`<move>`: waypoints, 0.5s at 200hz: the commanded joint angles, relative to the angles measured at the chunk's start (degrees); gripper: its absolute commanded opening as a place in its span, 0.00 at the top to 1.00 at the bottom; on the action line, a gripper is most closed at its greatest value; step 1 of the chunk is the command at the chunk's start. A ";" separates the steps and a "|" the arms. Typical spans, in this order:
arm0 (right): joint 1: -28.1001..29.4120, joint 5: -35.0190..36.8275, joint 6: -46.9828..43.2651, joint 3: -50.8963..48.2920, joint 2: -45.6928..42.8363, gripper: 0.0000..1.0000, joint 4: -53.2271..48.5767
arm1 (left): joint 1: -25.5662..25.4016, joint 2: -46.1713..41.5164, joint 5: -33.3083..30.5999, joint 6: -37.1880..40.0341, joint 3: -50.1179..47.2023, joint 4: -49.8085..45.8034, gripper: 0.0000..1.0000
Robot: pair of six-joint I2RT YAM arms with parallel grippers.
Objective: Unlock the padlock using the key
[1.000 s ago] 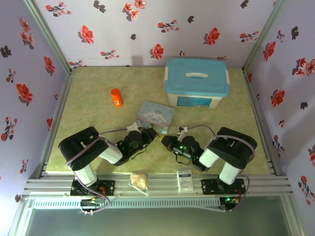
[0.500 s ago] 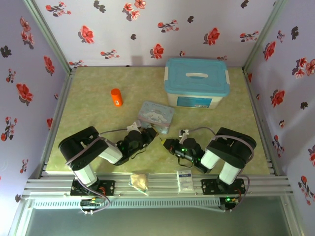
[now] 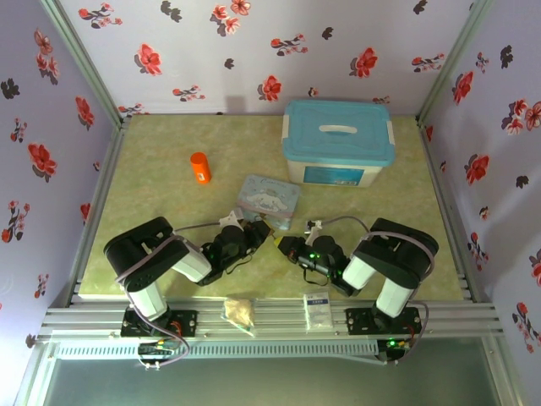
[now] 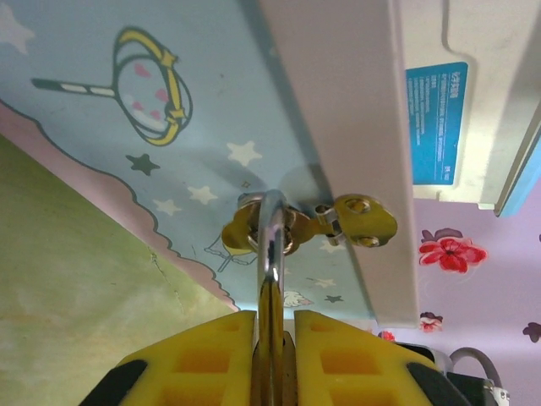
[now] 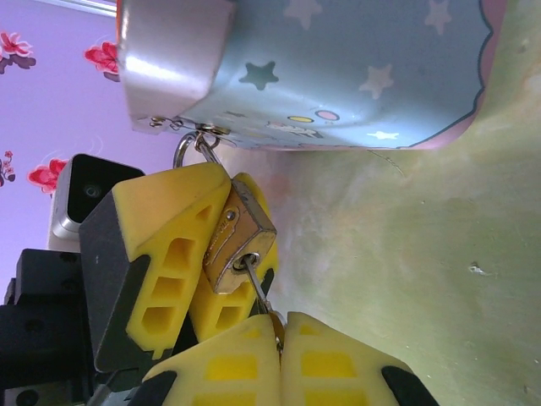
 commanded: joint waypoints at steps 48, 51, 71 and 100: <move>0.20 -0.02 -0.89 1.42 2.02 1.00 3.40 | -1.62 -0.60 0.34 -0.38 1.19 4.55 1.00; 0.14 -0.03 -0.94 1.45 1.97 1.00 3.45 | -1.67 -0.54 0.30 -0.38 1.22 4.50 1.00; -0.51 -0.02 -0.63 1.37 1.55 1.00 3.40 | -2.20 -0.02 0.21 -0.52 0.98 4.72 1.00; -2.23 0.01 0.54 0.08 0.49 1.00 3.40 | -2.29 -0.23 -0.31 -0.47 0.35 4.84 1.00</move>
